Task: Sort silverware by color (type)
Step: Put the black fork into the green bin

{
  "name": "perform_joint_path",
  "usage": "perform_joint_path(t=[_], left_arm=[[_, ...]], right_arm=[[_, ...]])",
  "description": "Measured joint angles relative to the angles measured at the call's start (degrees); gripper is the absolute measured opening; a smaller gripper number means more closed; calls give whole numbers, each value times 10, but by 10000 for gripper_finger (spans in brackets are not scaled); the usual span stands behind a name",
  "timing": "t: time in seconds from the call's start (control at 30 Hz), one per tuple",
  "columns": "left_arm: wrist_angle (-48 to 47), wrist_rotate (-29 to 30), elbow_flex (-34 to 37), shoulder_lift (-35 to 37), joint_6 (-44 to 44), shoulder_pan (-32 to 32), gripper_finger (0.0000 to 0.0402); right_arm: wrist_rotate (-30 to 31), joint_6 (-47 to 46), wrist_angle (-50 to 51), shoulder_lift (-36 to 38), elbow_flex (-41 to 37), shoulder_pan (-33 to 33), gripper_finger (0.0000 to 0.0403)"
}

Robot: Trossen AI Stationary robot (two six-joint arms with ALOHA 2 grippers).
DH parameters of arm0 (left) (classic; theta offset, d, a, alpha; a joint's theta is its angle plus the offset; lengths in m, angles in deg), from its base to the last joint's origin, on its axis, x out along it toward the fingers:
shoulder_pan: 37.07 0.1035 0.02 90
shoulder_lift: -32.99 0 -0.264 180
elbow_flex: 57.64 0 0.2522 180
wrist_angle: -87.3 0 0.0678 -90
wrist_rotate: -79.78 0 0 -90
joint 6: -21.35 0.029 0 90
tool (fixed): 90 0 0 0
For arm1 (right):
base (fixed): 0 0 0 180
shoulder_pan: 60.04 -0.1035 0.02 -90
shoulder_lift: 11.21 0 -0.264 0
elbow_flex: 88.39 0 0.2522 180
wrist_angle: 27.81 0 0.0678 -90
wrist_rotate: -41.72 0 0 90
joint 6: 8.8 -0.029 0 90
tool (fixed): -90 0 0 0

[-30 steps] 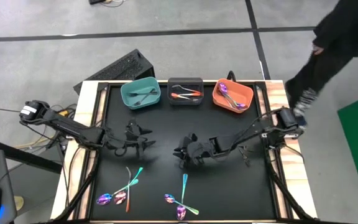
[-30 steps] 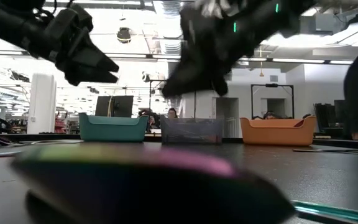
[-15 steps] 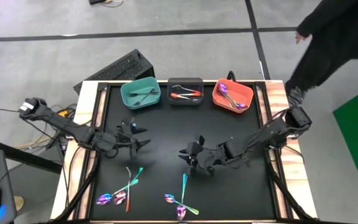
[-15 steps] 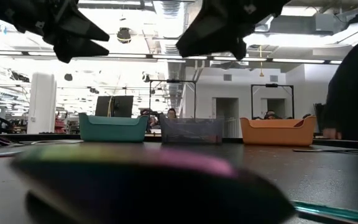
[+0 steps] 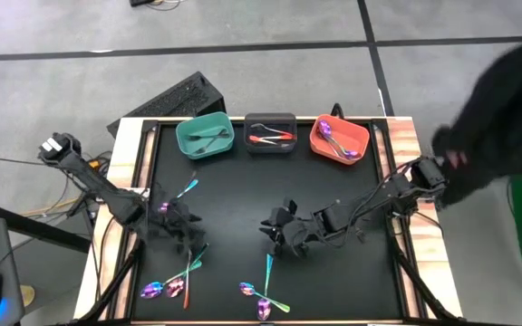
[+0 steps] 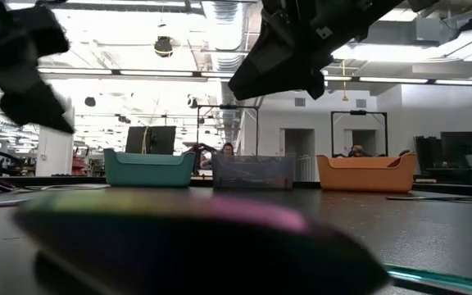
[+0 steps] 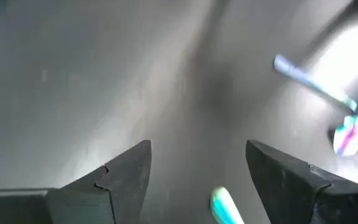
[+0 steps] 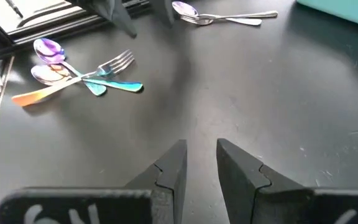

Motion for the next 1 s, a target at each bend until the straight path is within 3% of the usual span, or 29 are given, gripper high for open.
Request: perform_joint_path(t=[0.23, 0.4, 0.67, 0.77, 1.0], left_arm=[[-100, -73, 0, -15, -137, -50, 249], [-129, -115, 0, -24, -187, -60, 249], [-121, -109, 0, -26, -192, -60, 249], [-122, -119, 0, -26, -248, -58, 249], [-122, -243, -6, -26, -287, -59, 249]], right_arm=[[0, 0, -3, 0, 0, 15, 107], [-7, 0, -3, 0, 0, 22, 107], [-13, 6, 0, 0, 0, 22, 107], [-13, 5, 0, 0, 0, 23, 107], [-57, -24, 12, 0, 0, 36, 107]])
